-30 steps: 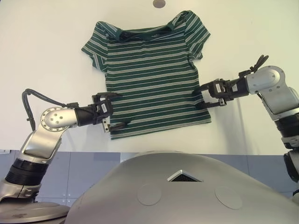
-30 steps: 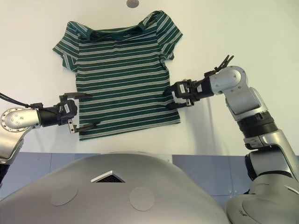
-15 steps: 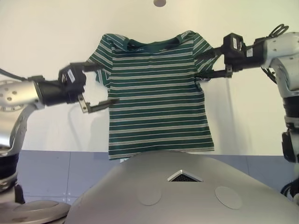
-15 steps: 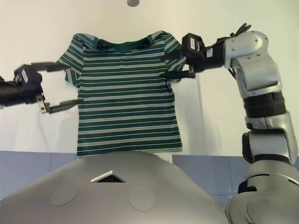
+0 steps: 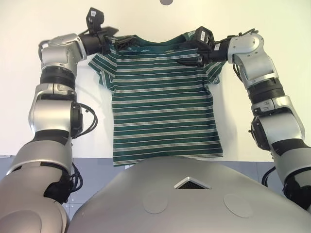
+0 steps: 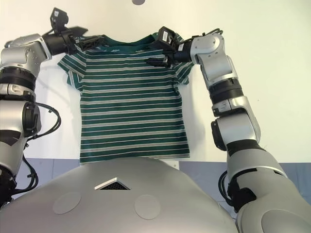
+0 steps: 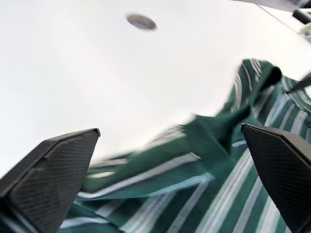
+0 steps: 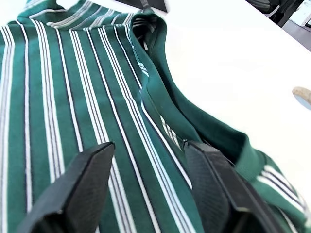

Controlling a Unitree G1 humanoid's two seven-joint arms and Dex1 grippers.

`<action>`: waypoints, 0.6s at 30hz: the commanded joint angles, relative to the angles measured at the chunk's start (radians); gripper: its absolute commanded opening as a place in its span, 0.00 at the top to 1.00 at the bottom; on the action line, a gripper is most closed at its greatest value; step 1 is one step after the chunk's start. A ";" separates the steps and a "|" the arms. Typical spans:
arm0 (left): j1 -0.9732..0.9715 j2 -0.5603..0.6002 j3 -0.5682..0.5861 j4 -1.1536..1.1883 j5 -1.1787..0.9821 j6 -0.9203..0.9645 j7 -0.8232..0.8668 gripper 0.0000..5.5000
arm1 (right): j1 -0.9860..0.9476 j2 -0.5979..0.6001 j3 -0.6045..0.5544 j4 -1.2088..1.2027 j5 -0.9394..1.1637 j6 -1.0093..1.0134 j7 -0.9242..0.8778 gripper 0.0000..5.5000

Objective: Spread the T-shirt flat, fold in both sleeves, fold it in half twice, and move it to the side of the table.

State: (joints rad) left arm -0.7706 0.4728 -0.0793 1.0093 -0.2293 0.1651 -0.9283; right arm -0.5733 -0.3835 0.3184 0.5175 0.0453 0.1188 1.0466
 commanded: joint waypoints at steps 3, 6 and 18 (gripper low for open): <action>-0.043 0.093 -0.146 0.193 0.356 -0.463 0.367 0.03 | 0.036 0.027 -0.025 -0.031 -0.013 0.014 -0.074 0.52; -0.057 0.113 -0.094 0.223 0.364 -0.568 0.487 0.03 | 0.040 0.045 -0.045 -0.036 -0.001 0.037 -0.107 0.52; 0.707 0.185 0.339 -0.667 -0.171 -0.116 0.358 0.03 | 0.094 0.060 -0.216 -0.053 0.077 0.120 -0.252 0.52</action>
State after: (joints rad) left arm -0.3365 0.6662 0.1473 0.6949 -0.2338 -0.2113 -0.5894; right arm -0.5035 -0.3121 0.1913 0.4903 0.0658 0.1983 0.8426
